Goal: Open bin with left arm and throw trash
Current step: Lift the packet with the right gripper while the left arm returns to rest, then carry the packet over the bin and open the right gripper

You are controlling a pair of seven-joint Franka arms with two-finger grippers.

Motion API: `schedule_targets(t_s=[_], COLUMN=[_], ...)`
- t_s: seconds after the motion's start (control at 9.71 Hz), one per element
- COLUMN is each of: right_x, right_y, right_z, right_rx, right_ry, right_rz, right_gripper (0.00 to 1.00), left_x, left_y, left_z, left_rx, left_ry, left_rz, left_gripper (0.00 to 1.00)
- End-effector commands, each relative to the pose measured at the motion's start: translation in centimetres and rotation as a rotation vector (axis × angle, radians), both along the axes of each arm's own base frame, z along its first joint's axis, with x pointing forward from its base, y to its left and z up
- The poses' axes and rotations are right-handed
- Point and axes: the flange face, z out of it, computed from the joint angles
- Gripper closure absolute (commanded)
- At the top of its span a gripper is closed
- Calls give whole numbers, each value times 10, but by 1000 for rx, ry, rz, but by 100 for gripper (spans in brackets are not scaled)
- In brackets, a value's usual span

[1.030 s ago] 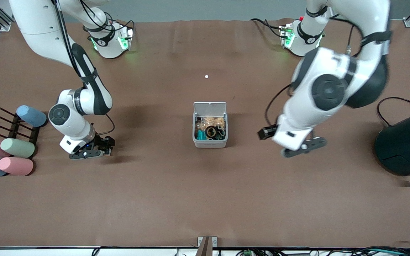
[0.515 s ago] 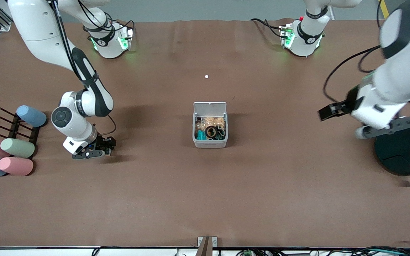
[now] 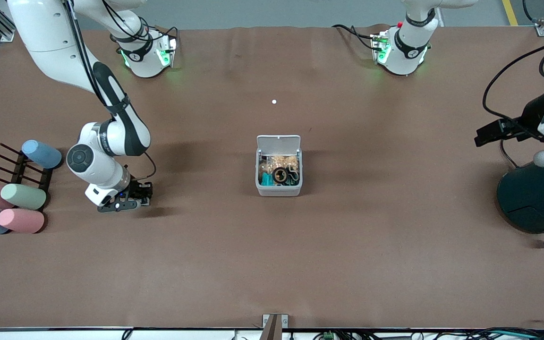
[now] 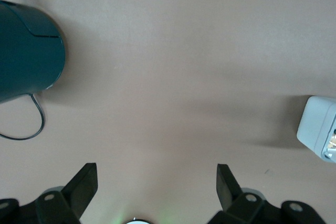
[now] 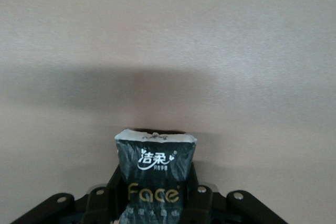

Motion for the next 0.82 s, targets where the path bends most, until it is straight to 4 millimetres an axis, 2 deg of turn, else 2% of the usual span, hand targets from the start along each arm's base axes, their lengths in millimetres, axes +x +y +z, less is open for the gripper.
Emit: schedule_targets(t_s=[0.0, 0.1, 0.31, 0.52, 0.72], right_x=[12, 11, 6, -6, -20], right_y=[38, 69, 144, 218, 301], right_z=[28, 45, 74, 99, 140], right_rx=[44, 67, 116, 168, 219], right_ry=[24, 42, 75, 79, 48], right_rz=[-63, -119, -235, -339, -435], right_gripper=[52, 52, 52, 52, 52], left_x=[-36, -36, -41, -39, -39], left_y=[-12, -17, -15, -15, -15], left_z=[6, 8, 13, 12, 13], left_rx=[12, 14, 17, 21, 21], left_ry=[-47, -52, -60, -60, -62], left_rz=[-37, -46, -48, -48, -50], left_gripper=[0, 0, 0, 0, 0])
